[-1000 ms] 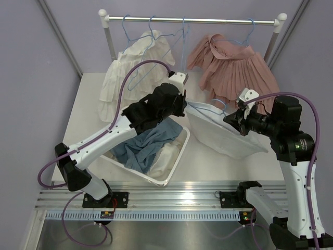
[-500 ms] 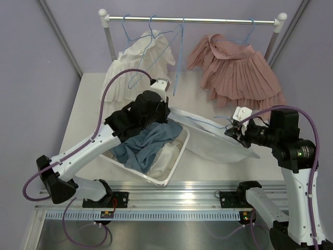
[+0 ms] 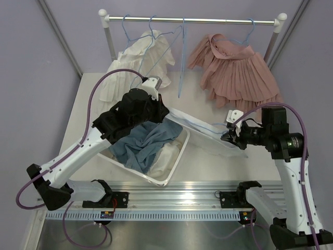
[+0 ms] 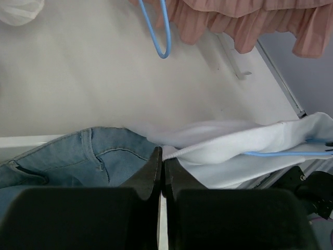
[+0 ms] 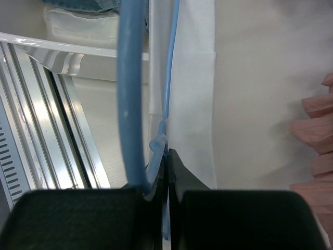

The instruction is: Remove the skirt from the hanger

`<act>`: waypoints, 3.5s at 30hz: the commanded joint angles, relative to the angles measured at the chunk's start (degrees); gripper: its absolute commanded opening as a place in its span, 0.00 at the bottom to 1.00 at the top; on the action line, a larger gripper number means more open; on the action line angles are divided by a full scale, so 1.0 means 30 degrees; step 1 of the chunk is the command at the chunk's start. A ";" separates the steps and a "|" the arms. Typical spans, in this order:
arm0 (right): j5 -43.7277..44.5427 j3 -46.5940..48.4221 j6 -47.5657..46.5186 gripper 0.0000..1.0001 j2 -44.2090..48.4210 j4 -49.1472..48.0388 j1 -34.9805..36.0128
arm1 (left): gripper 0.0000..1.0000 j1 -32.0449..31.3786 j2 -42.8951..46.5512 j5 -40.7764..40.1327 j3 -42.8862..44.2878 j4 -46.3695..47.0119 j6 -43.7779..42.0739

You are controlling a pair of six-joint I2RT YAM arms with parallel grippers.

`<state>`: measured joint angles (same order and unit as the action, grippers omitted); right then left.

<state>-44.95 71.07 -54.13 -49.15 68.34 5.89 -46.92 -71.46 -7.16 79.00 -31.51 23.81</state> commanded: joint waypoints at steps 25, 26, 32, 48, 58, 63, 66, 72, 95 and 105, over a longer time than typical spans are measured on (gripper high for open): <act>0.2298 -0.1102 -0.2494 0.00 0.0239 0.3472 -0.0059 | 0.00 0.5326 0.2699 -0.2888 -0.0585 -0.0394 0.0002; 0.2181 -0.0956 -0.2552 0.00 0.0181 0.3616 -0.0059 | 0.00 0.5326 0.2552 -0.2887 -0.0437 -0.0541 0.0002; 0.0806 0.0450 0.1977 0.00 0.0004 0.0527 -0.0089 | 0.00 0.5472 0.3019 0.0757 -0.2012 0.1386 -0.0115; 0.1708 0.1743 2.2462 0.00 -0.1663 -1.4775 -0.0381 | 0.00 0.1402 -0.0142 0.9680 -0.3425 1.1110 0.1876; 0.1942 0.2792 2.1475 0.00 -0.1957 -1.6162 -0.0410 | 0.35 0.0258 -0.1727 1.0474 -0.2164 1.1382 0.1760; 0.3642 0.3586 1.9337 0.00 -0.1609 -1.3026 -0.0440 | 0.76 0.0287 -0.0966 0.9420 -0.1754 1.0563 0.0327; 0.5633 0.3206 1.8633 0.00 -0.1051 -1.1912 -0.0440 | 0.86 0.0287 -0.0292 0.8599 -0.1578 0.9304 -0.1049; 0.7394 0.3526 1.7580 0.00 -0.1866 -0.9861 -0.0440 | 0.96 0.0258 0.1435 0.6082 -0.1753 0.6843 -0.3599; 1.7678 1.7291 1.9068 0.00 -1.5925 -1.1148 0.4364 | 0.99 0.0287 0.6826 0.1625 -0.5298 0.5170 -0.3427; 1.7473 2.2716 1.9069 0.01 -2.0149 -1.1439 0.4628 | 0.99 0.0316 0.7238 0.1536 -0.5768 0.5405 -0.3074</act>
<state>5.87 135.92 2.57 -107.18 36.64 19.03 -46.02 -50.11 -1.28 62.06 -17.91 13.91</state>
